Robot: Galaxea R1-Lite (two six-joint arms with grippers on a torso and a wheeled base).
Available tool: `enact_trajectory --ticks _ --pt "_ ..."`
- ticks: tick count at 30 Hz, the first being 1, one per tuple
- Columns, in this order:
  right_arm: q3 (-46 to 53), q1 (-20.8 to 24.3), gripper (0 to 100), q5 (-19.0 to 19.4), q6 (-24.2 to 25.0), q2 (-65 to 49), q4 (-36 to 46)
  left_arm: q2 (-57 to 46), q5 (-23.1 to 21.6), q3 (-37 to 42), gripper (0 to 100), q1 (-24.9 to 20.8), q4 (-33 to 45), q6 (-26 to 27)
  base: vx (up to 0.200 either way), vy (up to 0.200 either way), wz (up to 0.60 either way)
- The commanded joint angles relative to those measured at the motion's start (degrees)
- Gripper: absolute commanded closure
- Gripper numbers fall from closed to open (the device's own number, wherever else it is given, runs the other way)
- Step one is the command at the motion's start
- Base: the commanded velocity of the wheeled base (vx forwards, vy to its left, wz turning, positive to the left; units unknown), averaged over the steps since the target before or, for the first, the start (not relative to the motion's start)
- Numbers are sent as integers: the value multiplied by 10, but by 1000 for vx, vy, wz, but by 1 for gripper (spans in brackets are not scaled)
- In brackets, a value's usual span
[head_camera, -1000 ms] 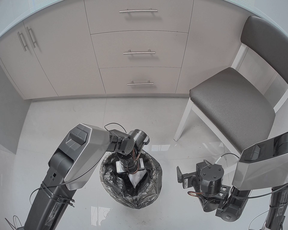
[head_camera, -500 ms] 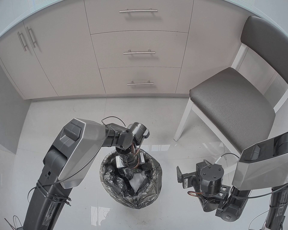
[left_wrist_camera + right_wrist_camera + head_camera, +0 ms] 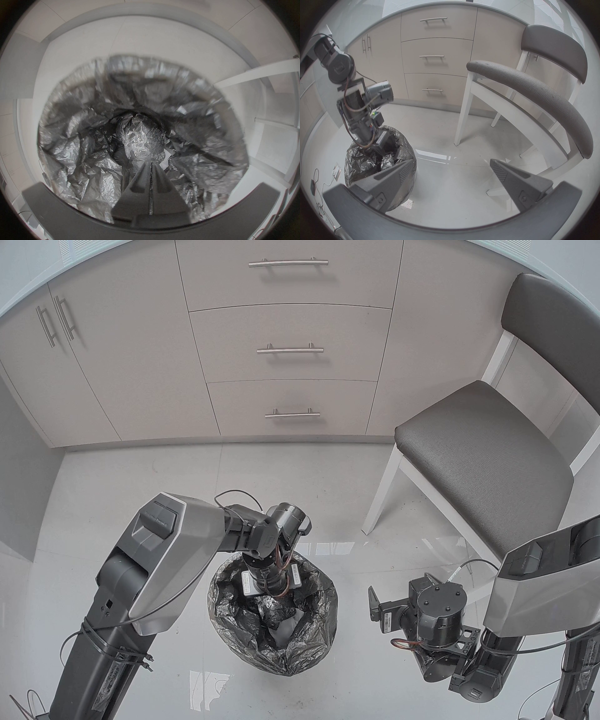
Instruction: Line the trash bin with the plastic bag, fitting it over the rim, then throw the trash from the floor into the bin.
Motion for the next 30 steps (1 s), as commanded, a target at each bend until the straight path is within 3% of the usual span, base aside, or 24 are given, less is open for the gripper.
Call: enact_trajectory --ticks 1,9,18,30 --pt "1 0 0 0 0 1 -10 46 0 0 100 -3 -2 6 0 0 0" --pt "1 -1 0 0 0 1 -10 95 5 0 100 -6 -15 14 0 0 0" --pt "1 -1 0 0 0 1 -10 130 26 0 100 -5 -55 67 0 0 0" --pt "2 -1 0 0 0 1 -10 51 26 0 100 -4 -14 96 0 0 0"
